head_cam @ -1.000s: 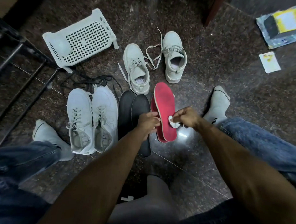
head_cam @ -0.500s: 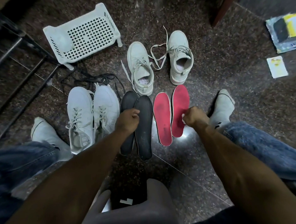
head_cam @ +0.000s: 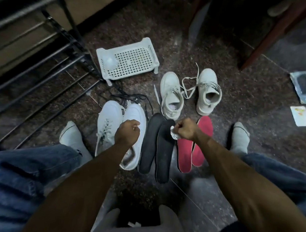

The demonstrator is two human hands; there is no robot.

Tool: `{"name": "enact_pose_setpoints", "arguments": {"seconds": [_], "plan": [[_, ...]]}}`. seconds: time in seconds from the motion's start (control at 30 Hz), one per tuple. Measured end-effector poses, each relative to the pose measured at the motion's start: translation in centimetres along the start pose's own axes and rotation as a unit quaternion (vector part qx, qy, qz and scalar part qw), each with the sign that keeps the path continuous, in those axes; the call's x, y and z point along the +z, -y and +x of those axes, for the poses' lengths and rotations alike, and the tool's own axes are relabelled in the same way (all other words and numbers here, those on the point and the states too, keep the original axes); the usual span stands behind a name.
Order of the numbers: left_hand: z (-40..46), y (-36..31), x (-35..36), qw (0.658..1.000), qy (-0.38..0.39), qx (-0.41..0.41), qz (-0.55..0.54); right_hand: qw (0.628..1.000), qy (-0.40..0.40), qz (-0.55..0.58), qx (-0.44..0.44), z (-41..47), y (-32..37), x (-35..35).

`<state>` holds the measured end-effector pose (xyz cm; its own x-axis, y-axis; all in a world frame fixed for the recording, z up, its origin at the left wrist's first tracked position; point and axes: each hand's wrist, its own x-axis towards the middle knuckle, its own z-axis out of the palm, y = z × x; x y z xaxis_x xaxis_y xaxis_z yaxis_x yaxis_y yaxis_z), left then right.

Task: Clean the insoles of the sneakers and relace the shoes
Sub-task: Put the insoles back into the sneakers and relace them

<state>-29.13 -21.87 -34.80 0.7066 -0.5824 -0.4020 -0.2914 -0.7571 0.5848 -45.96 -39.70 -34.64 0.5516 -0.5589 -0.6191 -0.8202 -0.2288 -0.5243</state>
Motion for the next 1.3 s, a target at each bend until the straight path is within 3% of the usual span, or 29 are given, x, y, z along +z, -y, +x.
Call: {"name": "enact_pose_setpoints", "arguments": {"seconds": [0.23, 0.47, 0.57, 0.7, 0.83, 0.93, 1.0, 1.07, 1.17, 1.23, 1.3], "plan": [[4.9, 4.2, -4.7, 0.997, -0.021, -0.068, 0.025, 0.996, -0.022, -0.043, -0.069, 6.0, 8.4, 0.6], [11.7, 4.3, -6.9, 0.997, -0.039, -0.045, -0.043, 0.990, -0.064, 0.036, -0.120, 14.8, 15.8, -0.7], [15.4, 3.9, -7.8, 0.996, -0.065, 0.012, 0.056, 0.979, -0.048, 0.124, -0.155, 18.0, 19.0, -0.6], [19.9, 3.4, -8.8, 0.973, -0.094, 0.083, 0.195, 0.963, -0.032, 0.248, -0.103, 22.2, 24.1, 0.1], [22.4, 4.3, -8.7, 0.946, -0.036, 0.108, 0.303, 0.958, -0.053, 0.249, -0.130, 25.5, 27.9, 0.4], [22.5, 5.1, -8.2, 0.945, -0.041, 0.119, 0.301, 0.955, -0.075, 0.241, -0.159, 27.1, 29.7, 1.1], [22.4, 5.1, -8.1, 0.952, -0.040, 0.117, 0.281, 0.964, -0.089, 0.179, -0.174, 28.0, 30.4, 1.7], [22.4, 5.1, -8.2, 0.955, -0.032, 0.120, 0.271, 0.973, -0.091, -0.001, -0.210, 28.4, 30.4, 2.0], [22.6, 5.6, -8.6, 0.956, -0.013, 0.127, 0.265, 0.927, -0.027, -0.280, -0.249, 27.9, 29.7, 2.7], [22.7, 5.7, -8.9, 0.954, 0.002, 0.136, 0.268, 0.905, 0.011, -0.338, -0.259, 27.7, 29.1, 2.9], [22.7, 5.7, -9.1, 0.952, 0.011, 0.141, 0.270, 0.907, 0.012, -0.324, -0.269, 27.5, 28.6, 2.8]]}}
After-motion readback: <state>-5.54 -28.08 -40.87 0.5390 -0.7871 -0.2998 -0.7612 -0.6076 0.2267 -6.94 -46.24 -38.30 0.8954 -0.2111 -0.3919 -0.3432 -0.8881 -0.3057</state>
